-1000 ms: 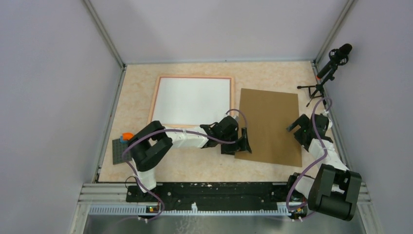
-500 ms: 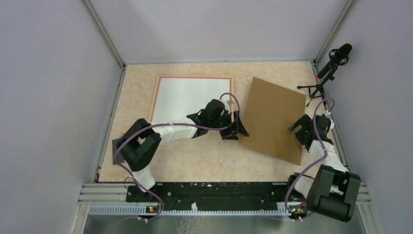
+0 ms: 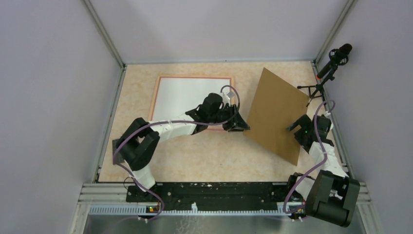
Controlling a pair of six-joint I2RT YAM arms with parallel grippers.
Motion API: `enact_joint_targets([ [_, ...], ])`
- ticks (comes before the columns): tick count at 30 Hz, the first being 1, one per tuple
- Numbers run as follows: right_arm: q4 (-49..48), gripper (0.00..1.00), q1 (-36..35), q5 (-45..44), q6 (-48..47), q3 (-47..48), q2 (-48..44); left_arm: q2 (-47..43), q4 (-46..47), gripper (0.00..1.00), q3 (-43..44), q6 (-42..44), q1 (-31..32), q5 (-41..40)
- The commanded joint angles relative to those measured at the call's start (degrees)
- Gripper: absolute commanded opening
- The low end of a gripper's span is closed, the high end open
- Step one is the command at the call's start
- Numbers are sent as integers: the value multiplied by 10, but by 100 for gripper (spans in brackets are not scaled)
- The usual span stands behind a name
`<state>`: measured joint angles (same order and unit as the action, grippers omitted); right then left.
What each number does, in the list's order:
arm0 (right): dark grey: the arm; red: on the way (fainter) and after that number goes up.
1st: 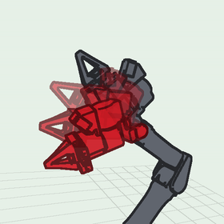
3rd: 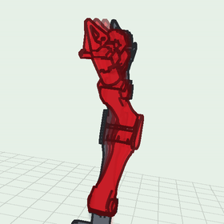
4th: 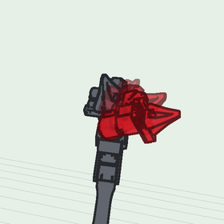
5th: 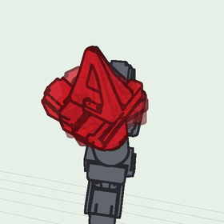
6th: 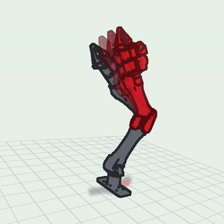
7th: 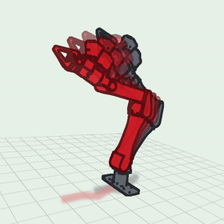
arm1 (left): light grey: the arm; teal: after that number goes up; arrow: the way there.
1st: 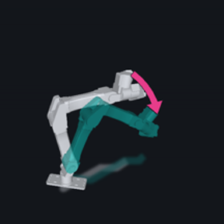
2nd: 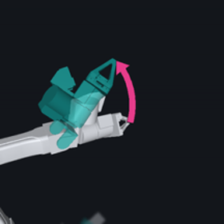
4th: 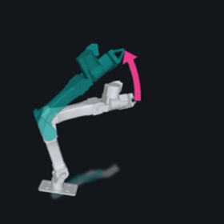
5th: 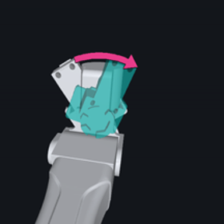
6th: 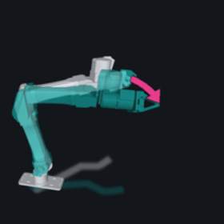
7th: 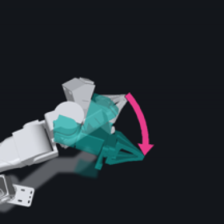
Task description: Put the photo into the frame
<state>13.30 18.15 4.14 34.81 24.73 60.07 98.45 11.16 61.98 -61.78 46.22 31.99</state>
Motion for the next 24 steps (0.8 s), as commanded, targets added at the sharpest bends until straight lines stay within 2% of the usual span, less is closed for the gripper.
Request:
enact_joint_targets([
  [1,37,99,-9,44,9,-15,10,36,41,33,37,-20,4,38],
  [6,30,99,-9,49,10,-19,19,61,66,29,47,-36,3,45],
  [12,37,99,-9,53,0,-8,4,83,-26,18,104,41,3,21],
  [16,53,99,-9,46,-8,7,-17,114,-31,18,124,69,-4,50],
  [19,70,99,-9,41,-16,28,-32,118,-63,3,150,117,-6,47],
  [20,78,99,-9,38,-22,37,-37,116,-84,0,163,143,-7,34],
  [22,103,99,-10,27,-38,67,-46,112,-161,0,215,209,-6,5],
  [24,127,99,-17,8,-49,100,-55,105,-271,0,278,283,0,-46],
])
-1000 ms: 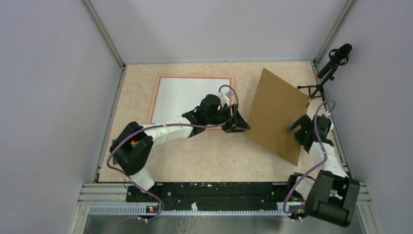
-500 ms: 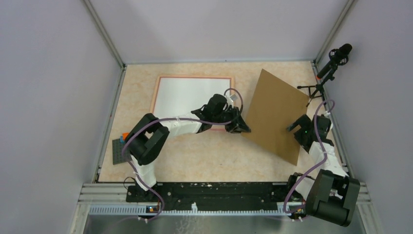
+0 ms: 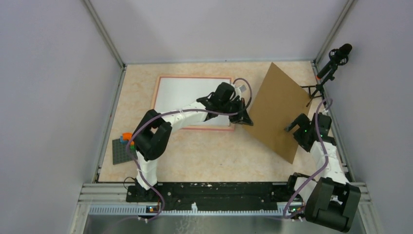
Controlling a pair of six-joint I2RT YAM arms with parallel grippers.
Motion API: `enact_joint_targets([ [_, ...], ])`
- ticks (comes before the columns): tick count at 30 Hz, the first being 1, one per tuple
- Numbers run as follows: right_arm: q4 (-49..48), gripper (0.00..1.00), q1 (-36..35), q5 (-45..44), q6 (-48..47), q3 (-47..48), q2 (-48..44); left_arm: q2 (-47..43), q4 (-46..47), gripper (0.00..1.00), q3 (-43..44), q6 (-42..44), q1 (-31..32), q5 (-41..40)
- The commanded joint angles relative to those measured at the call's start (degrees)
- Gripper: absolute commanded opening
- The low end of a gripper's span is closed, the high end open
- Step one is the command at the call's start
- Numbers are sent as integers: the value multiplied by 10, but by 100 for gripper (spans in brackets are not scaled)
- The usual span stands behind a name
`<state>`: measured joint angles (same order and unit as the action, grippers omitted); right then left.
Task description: Put the photo into the frame
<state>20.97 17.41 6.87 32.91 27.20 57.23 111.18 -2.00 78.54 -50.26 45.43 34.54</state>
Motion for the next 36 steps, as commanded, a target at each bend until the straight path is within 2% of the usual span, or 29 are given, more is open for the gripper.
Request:
enact_joint_targets([
  [1,63,99,-16,-25,-32,95,-31,-27,-178,0,140,203,11,-96],
  [5,134,99,-67,-63,-42,202,-24,-63,-305,0,236,313,28,-218],
  [8,194,99,-104,-87,-47,295,-11,-100,-333,0,258,368,46,-290],
  [12,247,99,-109,-39,-40,406,0,-133,-334,0,272,435,93,-373],
  [15,269,99,-110,12,6,487,17,-127,-339,0,299,479,134,-419],
  [17,295,99,-112,33,71,540,35,-103,-363,0,337,485,152,-448],
  [20,357,99,-126,39,115,630,61,-74,-385,0,384,484,172,-485],
  [24,342,99,-130,31,204,618,37,-52,-385,0,414,511,201,-520],
  [28,350,94,-132,19,251,565,35,-37,-390,0,431,527,224,-541],
  [32,354,92,-135,-50,252,543,29,-40,-385,0,413,531,244,-560],
  [36,346,88,-136,-61,254,513,35,-40,-373,0,403,526,264,-547],
])
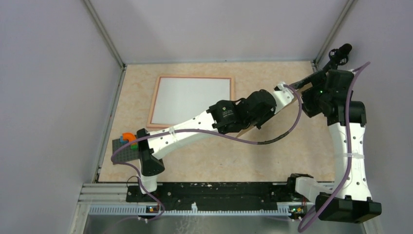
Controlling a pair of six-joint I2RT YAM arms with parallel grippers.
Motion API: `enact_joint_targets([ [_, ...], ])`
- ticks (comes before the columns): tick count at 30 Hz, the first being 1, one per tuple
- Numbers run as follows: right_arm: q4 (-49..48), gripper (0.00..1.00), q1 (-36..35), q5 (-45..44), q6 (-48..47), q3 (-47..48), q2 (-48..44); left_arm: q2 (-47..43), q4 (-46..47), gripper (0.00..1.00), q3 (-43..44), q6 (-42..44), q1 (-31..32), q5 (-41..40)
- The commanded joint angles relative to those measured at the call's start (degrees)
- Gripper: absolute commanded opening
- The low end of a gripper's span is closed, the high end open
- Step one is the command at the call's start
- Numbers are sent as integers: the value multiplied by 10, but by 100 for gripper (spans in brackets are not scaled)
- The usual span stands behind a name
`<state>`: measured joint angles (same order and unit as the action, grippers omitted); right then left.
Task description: Put the photo into the frame
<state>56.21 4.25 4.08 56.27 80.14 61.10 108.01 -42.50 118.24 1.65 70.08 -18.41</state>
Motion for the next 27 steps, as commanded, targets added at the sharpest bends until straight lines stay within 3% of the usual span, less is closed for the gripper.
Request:
enact_joint_targets([
  [1,-10,86,-5,-34,23,-26,-5,-6,34,0,5,6,22,-14],
  [7,-13,68,-6,-76,50,-72,-35,2,34,0,4,-8,57,-10],
  [12,-13,46,-6,-80,70,-112,-56,1,34,6,-1,-9,76,-11],
  [16,6,20,-6,-98,67,-120,-75,-12,32,25,-17,-9,87,-14],
  [19,9,0,-6,-100,57,-116,-89,-39,32,52,-36,-15,88,14],
  [24,0,0,-6,-92,20,-91,-105,-147,44,87,-83,-31,85,82],
  [27,-49,0,-6,-63,-47,-82,-115,-232,63,97,-115,-29,62,93],
])
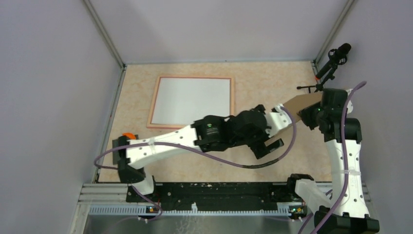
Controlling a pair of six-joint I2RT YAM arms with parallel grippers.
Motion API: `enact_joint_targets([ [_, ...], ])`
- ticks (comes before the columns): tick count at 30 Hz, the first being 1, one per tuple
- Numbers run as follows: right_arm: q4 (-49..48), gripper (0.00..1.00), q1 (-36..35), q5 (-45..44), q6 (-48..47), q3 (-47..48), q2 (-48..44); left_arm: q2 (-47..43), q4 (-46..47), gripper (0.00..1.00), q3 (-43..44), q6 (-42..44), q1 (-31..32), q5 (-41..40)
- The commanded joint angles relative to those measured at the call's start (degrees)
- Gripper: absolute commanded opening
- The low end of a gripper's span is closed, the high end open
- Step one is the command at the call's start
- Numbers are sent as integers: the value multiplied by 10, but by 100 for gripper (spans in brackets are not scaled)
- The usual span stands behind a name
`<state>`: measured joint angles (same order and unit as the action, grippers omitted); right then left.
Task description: Put the photo into the frame
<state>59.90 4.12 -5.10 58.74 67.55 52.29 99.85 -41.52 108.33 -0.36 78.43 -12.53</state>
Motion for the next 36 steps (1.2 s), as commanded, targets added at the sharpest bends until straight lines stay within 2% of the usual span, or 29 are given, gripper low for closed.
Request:
enact_joint_targets([
  [1,-102,0,-4,41,-97,47,-29,-179,60,99,-28,-11,-40,37],
  [5,-223,0,-4,161,-227,45,-49,-276,87,99,-112,-39,-178,18],
  [8,-319,0,-4,282,-259,48,-52,-314,100,99,-207,-40,-276,-99],
  [10,-366,0,-4,360,-267,51,-45,-311,98,99,-247,-44,-353,-151],
  [14,-453,0,-4,468,-242,14,-44,-264,85,99,-284,-107,-543,-152],
  [18,-565,0,-4,563,-184,-49,-41,-201,146,98,-336,-174,-682,-111],
  [22,-593,0,-6,555,-146,-108,-51,-113,142,98,-334,-263,-818,80],
  [24,-625,0,-6,547,-107,-148,-53,-71,177,98,-343,-267,-858,143],
  [27,-707,0,-6,566,-38,-210,-36,-6,167,99,-315,-265,-906,228],
  [29,-736,0,-6,580,-18,-232,-17,32,194,99,-314,-244,-916,252],
  [32,-703,0,-7,569,-39,-243,-1,88,186,99,-283,-230,-919,303],
  [36,-678,0,-8,539,-48,-253,10,112,203,99,-305,-250,-919,339],
])
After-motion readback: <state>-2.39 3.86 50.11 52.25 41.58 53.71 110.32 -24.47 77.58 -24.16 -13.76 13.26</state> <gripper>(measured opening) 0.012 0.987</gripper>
